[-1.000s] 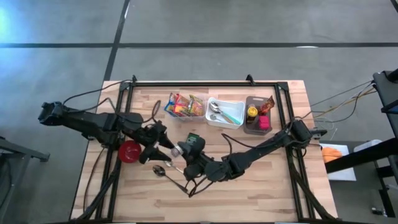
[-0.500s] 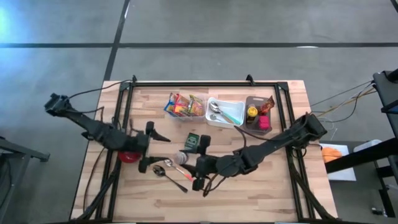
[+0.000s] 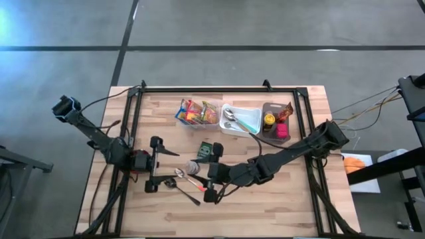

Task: Pick & Place Food Item
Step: Put the brown seasoning bottle into the black bin

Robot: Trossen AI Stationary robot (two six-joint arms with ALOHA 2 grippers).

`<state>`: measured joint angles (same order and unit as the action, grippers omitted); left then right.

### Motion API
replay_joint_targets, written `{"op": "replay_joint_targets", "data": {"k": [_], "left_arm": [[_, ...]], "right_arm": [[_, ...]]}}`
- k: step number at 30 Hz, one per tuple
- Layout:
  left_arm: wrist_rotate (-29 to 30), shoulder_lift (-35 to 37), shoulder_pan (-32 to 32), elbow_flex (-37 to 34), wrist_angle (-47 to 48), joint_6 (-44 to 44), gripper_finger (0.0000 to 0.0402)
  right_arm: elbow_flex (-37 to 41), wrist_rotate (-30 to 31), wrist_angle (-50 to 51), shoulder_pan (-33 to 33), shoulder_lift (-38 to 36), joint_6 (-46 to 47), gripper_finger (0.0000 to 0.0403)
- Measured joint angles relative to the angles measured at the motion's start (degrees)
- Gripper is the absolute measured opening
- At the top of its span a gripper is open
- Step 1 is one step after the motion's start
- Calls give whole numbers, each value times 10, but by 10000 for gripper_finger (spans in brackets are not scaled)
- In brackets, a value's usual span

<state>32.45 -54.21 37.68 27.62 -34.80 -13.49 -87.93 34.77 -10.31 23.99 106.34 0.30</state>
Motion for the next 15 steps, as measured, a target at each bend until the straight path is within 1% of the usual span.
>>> {"op": "replay_joint_targets", "data": {"k": [4,8,15], "left_arm": [[-20,-16,0,-3,-64,-27,332],[-24,-34,-4,-1,-102,-35,332],[-24,-69,-24,33,-109,-32,333]], "right_arm": [[1,-2,-19,0,0,1,184],[1,-5,-36,-3,1,-5,184],[3,-33,-49,-15,9,2,184]]}}
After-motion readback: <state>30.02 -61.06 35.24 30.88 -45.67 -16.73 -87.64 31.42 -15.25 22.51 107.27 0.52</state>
